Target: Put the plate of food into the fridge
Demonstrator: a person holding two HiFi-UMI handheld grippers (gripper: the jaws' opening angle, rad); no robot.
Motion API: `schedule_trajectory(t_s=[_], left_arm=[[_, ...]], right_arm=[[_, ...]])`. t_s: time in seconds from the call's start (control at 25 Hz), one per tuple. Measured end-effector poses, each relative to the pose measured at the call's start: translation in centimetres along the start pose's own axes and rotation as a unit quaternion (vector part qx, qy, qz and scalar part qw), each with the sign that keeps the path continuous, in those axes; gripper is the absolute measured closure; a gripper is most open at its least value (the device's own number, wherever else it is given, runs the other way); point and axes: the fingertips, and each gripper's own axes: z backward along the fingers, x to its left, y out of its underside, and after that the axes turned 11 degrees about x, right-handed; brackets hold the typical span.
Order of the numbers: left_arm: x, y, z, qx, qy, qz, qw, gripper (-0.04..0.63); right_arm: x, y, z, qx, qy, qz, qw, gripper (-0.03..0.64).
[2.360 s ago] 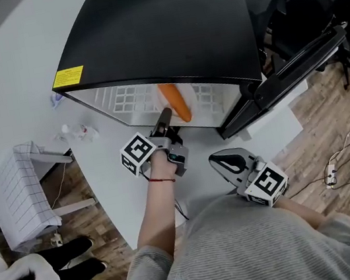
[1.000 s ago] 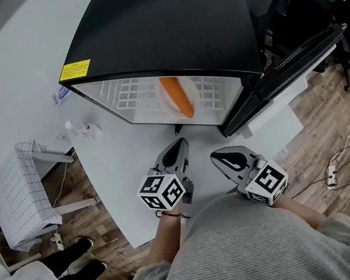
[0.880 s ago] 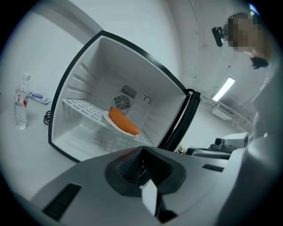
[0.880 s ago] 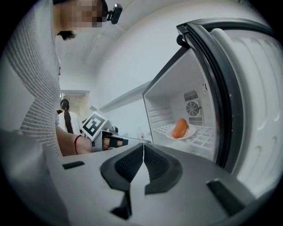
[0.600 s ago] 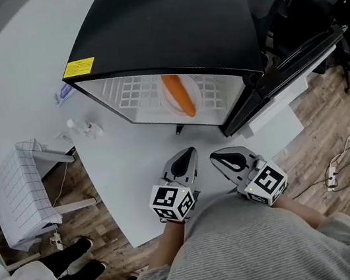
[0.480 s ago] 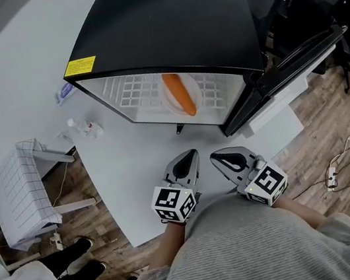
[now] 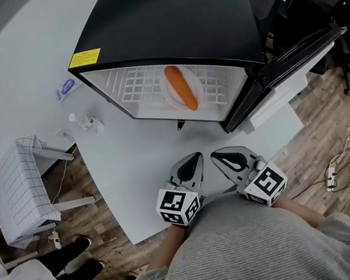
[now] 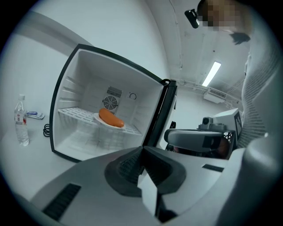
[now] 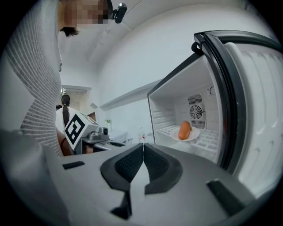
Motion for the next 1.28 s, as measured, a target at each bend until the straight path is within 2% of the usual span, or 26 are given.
schedule_trajectory(t_s=[0.44,1.28], left_arm=[[-1.6,0.9,0.1,0.015,0.011,-0.017,0.9997,0.584],[-1.3,1.3,-1.1,0.034,0.013,-0.006,0.9993,0.584]], right_arm=[[0.7,0.2,-0.1,0.017,0.006,0.033,0.999,0.604],[-0.4,0.2,-0.1,0.018,0.008,0.02,1.0,0.604]])
